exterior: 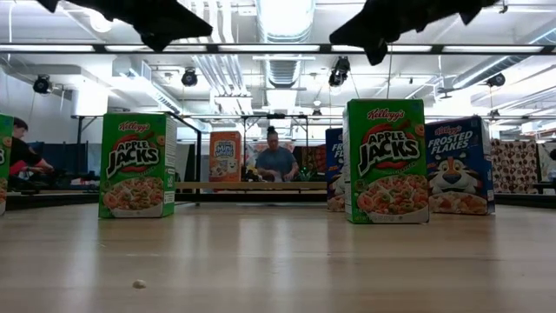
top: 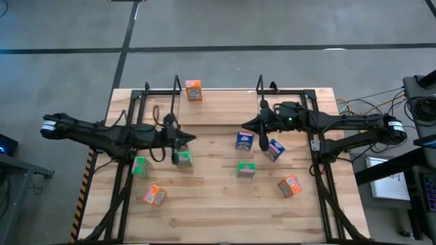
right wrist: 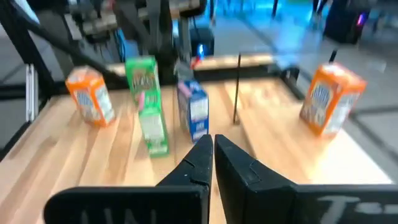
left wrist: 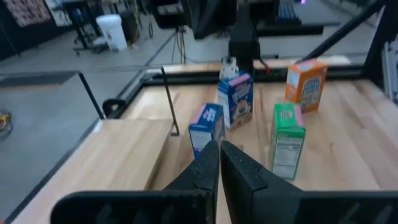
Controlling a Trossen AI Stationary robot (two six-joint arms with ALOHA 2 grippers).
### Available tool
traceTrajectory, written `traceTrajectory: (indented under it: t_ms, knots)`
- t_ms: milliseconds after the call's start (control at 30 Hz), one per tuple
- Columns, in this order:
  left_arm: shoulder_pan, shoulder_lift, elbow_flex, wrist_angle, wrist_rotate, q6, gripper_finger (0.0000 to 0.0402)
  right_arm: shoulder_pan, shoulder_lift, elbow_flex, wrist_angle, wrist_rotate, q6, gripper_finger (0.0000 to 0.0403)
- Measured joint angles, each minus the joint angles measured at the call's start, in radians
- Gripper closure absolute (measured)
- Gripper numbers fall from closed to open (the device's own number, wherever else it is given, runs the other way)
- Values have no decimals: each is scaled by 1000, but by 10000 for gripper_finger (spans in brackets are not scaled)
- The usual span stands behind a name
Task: Stack cereal on shelf
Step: Put the center blue cereal box on the shelf
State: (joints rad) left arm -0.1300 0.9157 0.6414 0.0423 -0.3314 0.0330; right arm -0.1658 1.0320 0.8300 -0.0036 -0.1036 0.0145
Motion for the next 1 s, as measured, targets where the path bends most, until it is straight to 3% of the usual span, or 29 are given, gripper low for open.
traceTrajectory:
  t_ms: [333, 700, 1000]
  knots:
    - [0, -156, -67, 28, -1, -9, 401, 0, 167, 309, -491, 2, 67, 394]
    - [0, -173, -79, 25, 0, -16, 401, -5, 450, 652, -982, 2, 19, 394]
    - [0, -171, -79, 22, 0, -17, 401, -5, 582, 740, -1123, 1, -11, 387]
